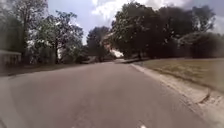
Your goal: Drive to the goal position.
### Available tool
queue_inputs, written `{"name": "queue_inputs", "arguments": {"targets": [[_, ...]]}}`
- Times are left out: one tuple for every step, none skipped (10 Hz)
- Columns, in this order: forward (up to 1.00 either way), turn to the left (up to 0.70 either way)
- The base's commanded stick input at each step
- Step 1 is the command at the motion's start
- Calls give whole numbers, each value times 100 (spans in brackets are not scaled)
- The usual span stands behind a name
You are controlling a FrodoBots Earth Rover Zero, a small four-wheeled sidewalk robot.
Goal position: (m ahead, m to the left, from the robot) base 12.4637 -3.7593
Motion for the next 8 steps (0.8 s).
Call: {"name": "queue_inputs", "arguments": {"targets": [[70, 0], [70, 0], [70, 0], [70, 0], [70, 0], [70, 0], [70, 0], [70, 0]]}}
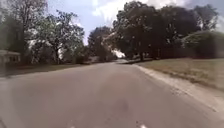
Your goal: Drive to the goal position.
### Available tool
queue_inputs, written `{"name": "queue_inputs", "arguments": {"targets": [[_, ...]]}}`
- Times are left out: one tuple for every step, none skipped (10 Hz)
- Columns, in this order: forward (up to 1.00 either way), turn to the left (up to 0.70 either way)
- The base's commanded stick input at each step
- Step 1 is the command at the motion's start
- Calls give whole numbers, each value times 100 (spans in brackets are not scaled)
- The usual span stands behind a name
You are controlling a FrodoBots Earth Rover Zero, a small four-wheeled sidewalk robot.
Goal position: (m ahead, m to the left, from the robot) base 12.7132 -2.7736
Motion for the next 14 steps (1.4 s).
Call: {"name": "queue_inputs", "arguments": {"targets": [[70, 0], [70, 0], [70, 0], [70, 0], [70, 0], [70, 0], [70, 0], [70, 0], [70, 0], [70, 0], [70, 0], [70, 0], [70, 0], [70, 0]]}}
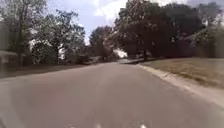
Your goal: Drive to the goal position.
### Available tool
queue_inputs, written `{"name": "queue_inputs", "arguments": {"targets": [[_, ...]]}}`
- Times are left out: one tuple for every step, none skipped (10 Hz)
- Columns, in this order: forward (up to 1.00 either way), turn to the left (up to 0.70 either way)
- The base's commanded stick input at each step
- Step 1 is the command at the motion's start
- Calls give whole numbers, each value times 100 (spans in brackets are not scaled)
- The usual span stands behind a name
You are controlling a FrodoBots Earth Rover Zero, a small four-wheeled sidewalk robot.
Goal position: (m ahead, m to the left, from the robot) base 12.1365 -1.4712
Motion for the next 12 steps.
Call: {"name": "queue_inputs", "arguments": {"targets": [[70, -6], [70, -15], [70, -27], [70, -30], [70, -18], [70, -7], [70, 0], [70, 0], [70, 0], [70, 0], [70, 0], [70, 0]]}}
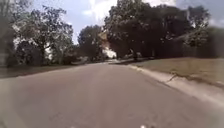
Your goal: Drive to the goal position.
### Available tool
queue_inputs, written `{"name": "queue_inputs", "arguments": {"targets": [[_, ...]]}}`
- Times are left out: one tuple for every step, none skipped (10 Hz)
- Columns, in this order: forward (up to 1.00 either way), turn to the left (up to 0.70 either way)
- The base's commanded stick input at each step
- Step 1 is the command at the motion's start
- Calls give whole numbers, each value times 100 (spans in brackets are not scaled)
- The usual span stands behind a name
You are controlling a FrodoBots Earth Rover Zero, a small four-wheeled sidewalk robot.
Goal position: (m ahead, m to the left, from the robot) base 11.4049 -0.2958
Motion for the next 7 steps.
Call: {"name": "queue_inputs", "arguments": {"targets": [[70, 0], [70, 0], [70, 0], [70, 0], [70, 0], [70, 0], [70, 0]]}}
